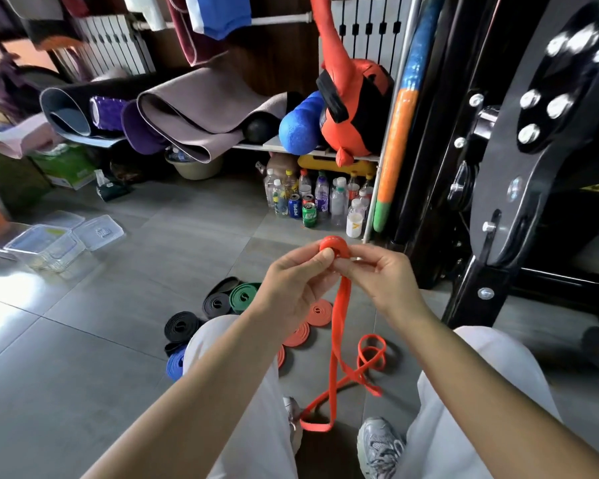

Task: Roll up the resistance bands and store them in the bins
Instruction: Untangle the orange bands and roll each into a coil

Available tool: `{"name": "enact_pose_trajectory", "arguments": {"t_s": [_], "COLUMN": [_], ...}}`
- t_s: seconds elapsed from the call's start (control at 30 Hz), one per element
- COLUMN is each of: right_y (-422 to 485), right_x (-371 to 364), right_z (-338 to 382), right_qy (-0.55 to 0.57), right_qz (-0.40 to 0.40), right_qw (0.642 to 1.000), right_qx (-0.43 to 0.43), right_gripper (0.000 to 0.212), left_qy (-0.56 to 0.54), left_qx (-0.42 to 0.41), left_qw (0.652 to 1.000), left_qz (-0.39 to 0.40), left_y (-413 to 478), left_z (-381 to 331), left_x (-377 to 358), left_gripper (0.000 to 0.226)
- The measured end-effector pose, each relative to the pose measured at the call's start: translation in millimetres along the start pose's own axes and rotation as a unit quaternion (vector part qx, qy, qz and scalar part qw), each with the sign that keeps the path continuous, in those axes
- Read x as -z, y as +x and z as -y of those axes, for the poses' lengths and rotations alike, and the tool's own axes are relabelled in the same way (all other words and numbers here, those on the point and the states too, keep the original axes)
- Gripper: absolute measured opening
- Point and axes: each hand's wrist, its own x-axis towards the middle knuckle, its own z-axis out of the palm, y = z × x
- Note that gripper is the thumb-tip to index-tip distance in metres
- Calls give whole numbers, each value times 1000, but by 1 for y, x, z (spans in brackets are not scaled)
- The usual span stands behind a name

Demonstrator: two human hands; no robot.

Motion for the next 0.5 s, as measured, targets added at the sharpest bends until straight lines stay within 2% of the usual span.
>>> {"name": "enact_pose_trajectory", "arguments": {"t_s": [0.1, 0.17, 0.2, 0.23, 0.27, 0.3, 0.37, 0.4, 0.43, 0.47, 0.5], "right_y": [-2, -4, -4, -3, -2, -1, -1, -1, -2, -3, -3], "right_x": [-2, 0, 3, 6, 10, 13, 16, 16, 15, 14, 13], "right_z": [-3, -3, -2, -2, -3, -3, -3, -3, -3, -2, -1], "right_qy": [-58, -89, -109, -143, -193, -247, -317, -327, -322, -304, -274], "right_qz": [1, 15, 25, 37, 53, 72, 101, 107, 105, 98, 88], "right_qw": [998, 995, 993, 988, 978, 965, 939, 934, 935, 942, 954], "right_qx": [12, 30, 39, 47, 54, 61, 85, 100, 109, 106, 91], "right_gripper": [22, 22, 22, 21, 20, 19, 13, 11, 11, 11, 13], "left_qy": [5, 105, 205, 336, 471, 588, 748, 783, 793, 779, 748], "left_qx": [38, 35, 6, -41, -92, -131, -162, -164, -164, -167, -169], "left_qw": [999, 994, 978, 940, 876, 798, 642, 597, 584, 603, 640], "left_qz": [-1, -21, -36, -48, -44, -19, 42, 59, 60, 51, 38], "left_y": [0, 1, 2, 2, 3, 4, 4, 4, 4, 5, 6], "left_z": [6, 8, 5, 0, -6, -12, -20, -23, -25, -25, -26], "left_x": [7, 12, 15, 16, 17, 17, 11, 8, 7, 8, 10], "left_gripper": [19, 18, 15, 15, 22, 32, 36, 28, 22, 19, 16]}}
